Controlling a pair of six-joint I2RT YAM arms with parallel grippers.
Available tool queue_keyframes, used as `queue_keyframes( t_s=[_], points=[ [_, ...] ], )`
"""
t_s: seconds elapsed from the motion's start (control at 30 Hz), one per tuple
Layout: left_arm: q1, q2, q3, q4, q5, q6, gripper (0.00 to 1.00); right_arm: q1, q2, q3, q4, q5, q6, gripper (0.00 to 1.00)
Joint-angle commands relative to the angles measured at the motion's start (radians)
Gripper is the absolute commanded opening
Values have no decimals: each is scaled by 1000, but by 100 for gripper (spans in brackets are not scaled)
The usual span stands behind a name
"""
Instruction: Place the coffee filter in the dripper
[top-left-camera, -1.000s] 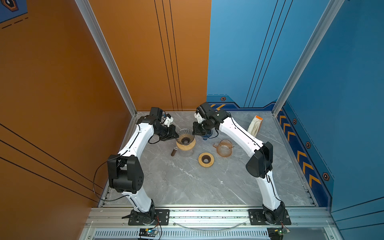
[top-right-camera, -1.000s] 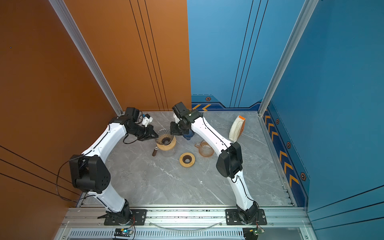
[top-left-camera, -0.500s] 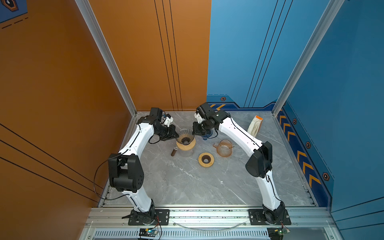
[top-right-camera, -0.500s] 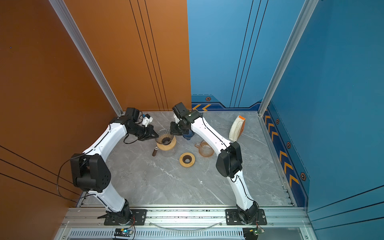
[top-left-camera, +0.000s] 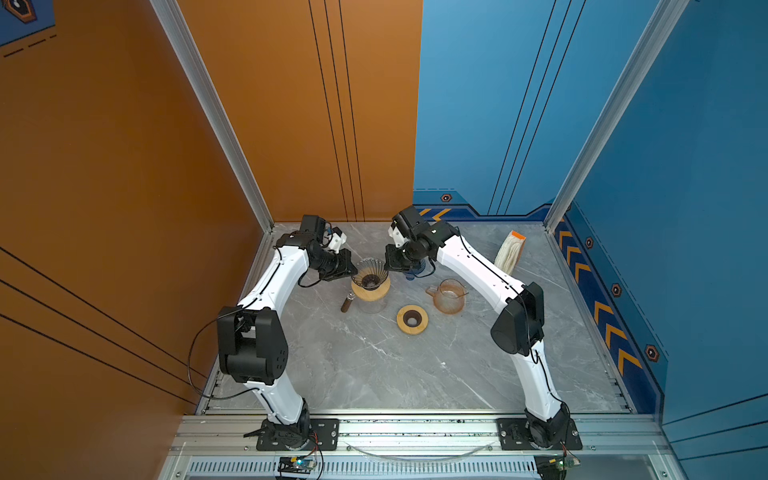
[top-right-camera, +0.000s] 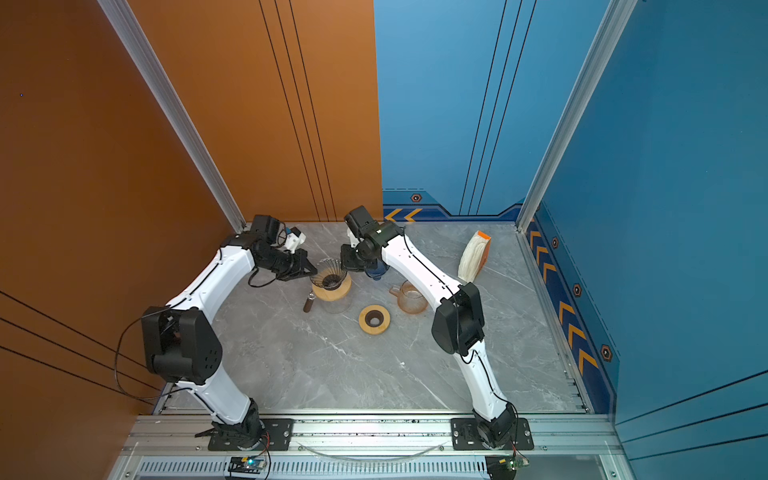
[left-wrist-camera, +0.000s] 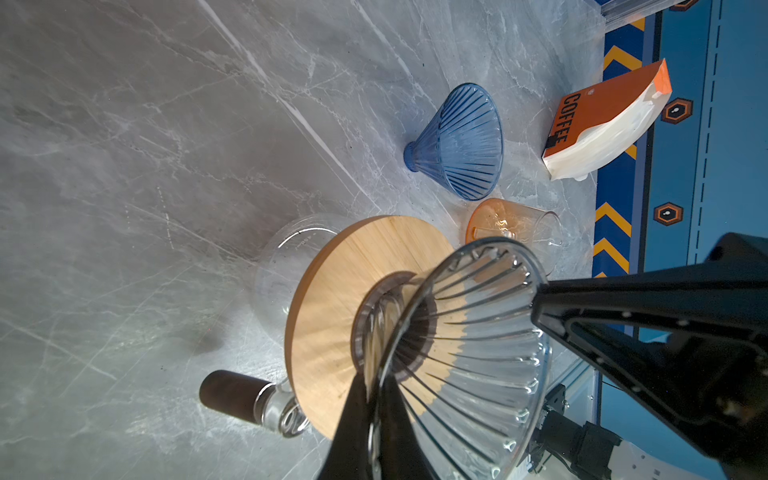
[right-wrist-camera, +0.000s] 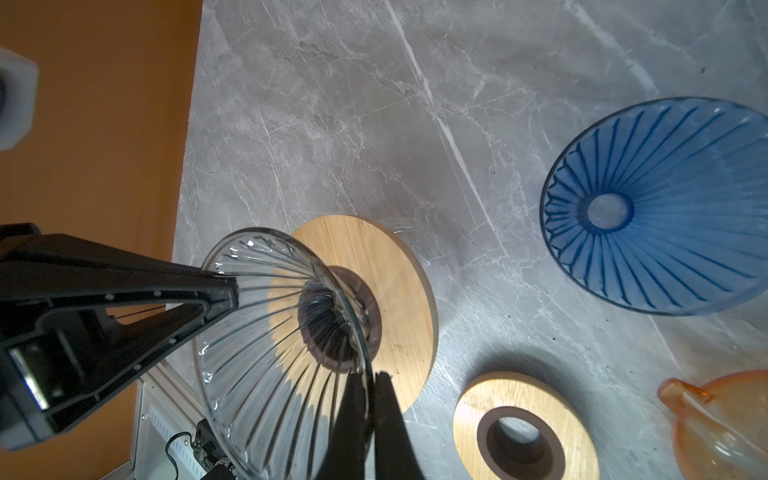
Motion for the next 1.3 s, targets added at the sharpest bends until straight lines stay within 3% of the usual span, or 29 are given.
queue_keyframes(
  t_s=[0.0,0.5,0.67,0.97,1.27],
  points=[
    [-17,30,6,-88,-71,45,14,4,45,47,-16,-12,1,4],
    [-24,-10,99,-89,-46,12,39,-5,3,95,8,-12,-7,26],
    [-25,-46,116,-85,-57,-6,48,-5,-31,96,9,19,-35,29],
    [-29,-203,33,118,-16,-85,69,1,-124,63,18,145,-109,29],
    [-50,-411,-156,385,3,-148,92,-8,-341,-198,171,309,-140,32]
  ],
)
